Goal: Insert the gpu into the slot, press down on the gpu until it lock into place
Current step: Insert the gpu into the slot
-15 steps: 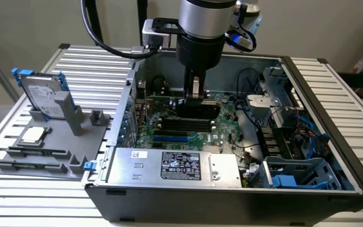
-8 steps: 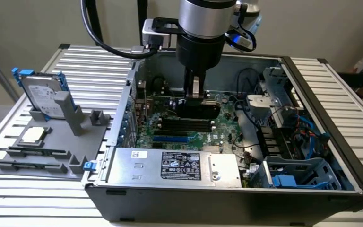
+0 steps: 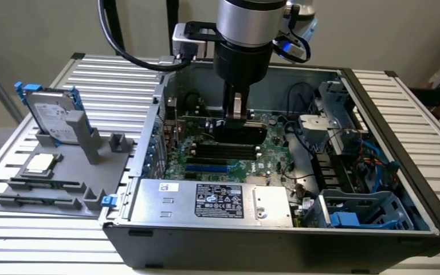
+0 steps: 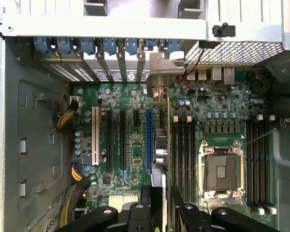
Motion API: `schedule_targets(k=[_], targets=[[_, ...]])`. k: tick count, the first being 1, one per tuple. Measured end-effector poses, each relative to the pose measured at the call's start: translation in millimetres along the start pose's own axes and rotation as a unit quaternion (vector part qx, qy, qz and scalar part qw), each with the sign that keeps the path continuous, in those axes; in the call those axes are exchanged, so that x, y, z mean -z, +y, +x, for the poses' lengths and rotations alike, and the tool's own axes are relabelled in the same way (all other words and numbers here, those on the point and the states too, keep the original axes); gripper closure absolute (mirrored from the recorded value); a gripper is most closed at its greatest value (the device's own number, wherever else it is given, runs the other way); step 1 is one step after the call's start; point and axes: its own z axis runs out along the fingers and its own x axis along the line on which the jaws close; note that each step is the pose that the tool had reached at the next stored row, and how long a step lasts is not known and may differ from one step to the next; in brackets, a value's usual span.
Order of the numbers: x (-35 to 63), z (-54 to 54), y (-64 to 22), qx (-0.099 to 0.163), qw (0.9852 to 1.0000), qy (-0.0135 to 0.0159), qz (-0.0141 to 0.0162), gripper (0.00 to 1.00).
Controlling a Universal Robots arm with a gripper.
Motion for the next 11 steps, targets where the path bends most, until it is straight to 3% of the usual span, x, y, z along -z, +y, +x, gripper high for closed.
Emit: schedule_targets(k=[11], targets=[[0.0, 0.0, 0.0, 0.000, 1.0000, 0.0000, 0.0000, 0.73]])
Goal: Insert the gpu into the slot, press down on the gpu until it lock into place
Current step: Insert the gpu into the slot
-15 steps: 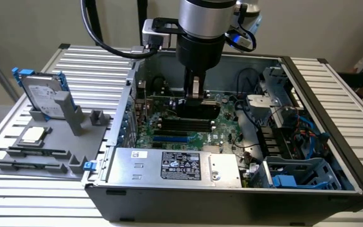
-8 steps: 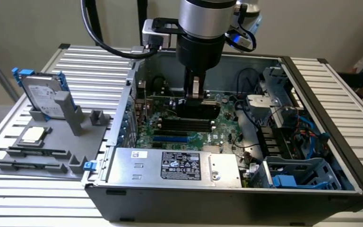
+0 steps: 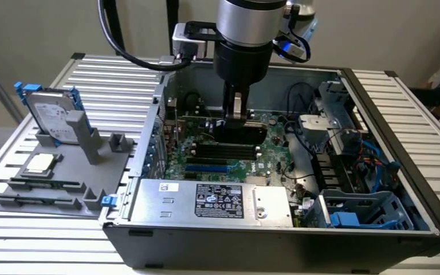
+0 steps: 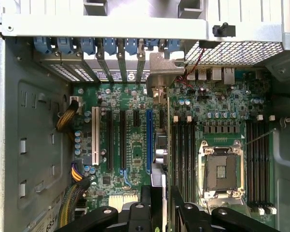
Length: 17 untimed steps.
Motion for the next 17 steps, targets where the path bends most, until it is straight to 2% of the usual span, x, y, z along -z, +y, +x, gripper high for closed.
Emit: schedule_targets(k=[17], targets=[[0.0, 0.0, 0.0, 0.000, 1.0000, 0.0000, 0.0000, 0.73]])
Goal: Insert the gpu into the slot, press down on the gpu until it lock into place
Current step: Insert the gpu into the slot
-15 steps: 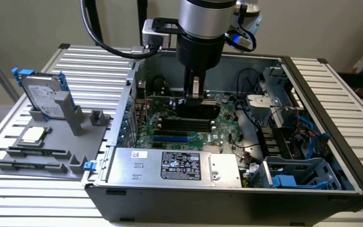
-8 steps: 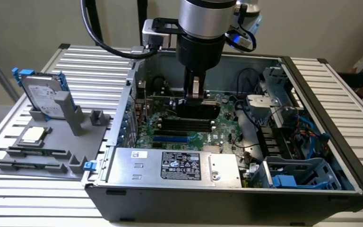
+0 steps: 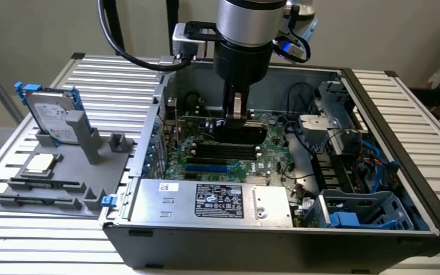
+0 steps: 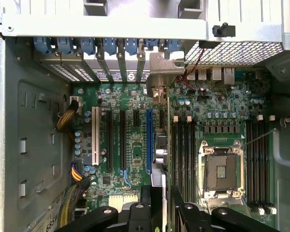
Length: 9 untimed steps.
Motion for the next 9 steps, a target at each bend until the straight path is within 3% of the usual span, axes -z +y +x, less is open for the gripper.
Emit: schedule_targets(k=[9], targets=[[0.0, 0.0, 0.0, 0.000, 1.0000, 0.0000, 0.0000, 0.73]])
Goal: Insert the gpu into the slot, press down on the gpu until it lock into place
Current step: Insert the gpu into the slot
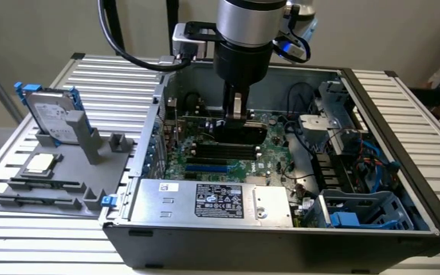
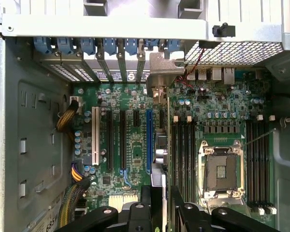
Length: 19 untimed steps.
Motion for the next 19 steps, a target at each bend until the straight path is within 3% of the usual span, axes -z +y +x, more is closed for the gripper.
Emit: schedule_targets(k=[19], targets=[[0.0, 0.0, 0.0, 0.000, 1.0000, 0.0000, 0.0000, 0.73]])
